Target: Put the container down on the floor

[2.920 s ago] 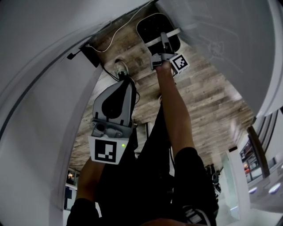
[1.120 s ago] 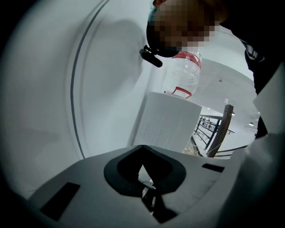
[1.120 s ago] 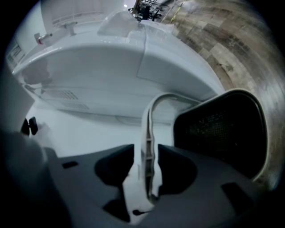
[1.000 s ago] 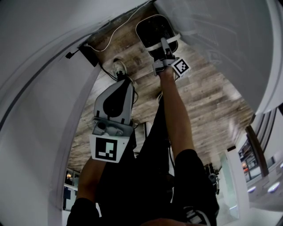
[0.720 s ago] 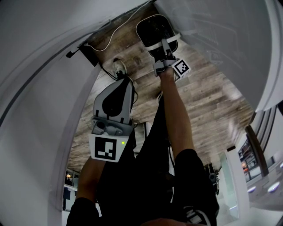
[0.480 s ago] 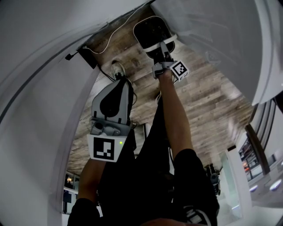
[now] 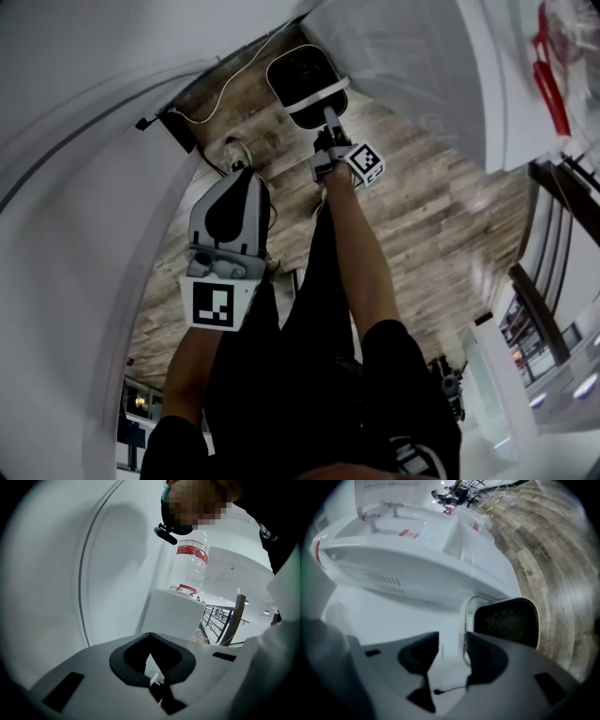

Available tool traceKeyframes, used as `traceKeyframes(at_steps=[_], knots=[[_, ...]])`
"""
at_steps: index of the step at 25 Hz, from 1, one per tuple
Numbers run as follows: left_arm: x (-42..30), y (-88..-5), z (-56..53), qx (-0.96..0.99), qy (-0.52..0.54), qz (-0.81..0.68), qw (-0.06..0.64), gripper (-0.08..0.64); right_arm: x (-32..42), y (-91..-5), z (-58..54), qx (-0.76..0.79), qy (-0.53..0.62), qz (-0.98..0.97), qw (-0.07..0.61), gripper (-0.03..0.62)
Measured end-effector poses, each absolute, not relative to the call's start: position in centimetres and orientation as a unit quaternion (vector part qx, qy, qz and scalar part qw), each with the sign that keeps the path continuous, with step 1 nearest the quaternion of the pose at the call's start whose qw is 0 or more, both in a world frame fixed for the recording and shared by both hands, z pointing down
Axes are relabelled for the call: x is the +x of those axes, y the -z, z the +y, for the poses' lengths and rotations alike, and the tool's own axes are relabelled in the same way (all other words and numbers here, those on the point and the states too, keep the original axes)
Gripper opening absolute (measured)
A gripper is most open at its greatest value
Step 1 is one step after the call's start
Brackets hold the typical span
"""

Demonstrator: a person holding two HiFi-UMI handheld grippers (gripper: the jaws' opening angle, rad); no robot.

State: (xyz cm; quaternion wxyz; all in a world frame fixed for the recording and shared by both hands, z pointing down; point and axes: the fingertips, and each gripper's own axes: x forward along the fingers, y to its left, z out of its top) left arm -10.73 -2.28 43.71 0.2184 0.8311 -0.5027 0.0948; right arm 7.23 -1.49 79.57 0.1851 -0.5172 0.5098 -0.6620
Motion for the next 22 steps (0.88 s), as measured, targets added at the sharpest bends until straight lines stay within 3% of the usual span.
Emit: traceKeyframes(at_steps=[5, 10, 17, 22], knots=[[-10.3, -39.9, -1.1, 0.823, -0.094, -0.517, 0.216, 0.031, 6.9, -75.4, 1.0, -0.515, 0.648, 0.552, 0.097, 0.179], [-10.4, -35.0, -0.1, 0.816, -0.090, -0.535, 0.202, 0.031, 7.2, -70.0, 2.1, -0.515, 0.651, 0.549, 0.097, 0.090], [-10.6, -26.6, 1.1, 0.804, -0.058, -0.568, 0.166, 0.031, 6.6, -59.7, 1.9, -0.506, 0.611, 0.609, 0.000, 0.053], [-10.5, -23.2, 2.0, 0.799, -0.047, -0.579, 0.155, 0.031, 6.6, -52.5, 0.3, -0.491, 0.583, 0.648, 0.001, 0.041]])
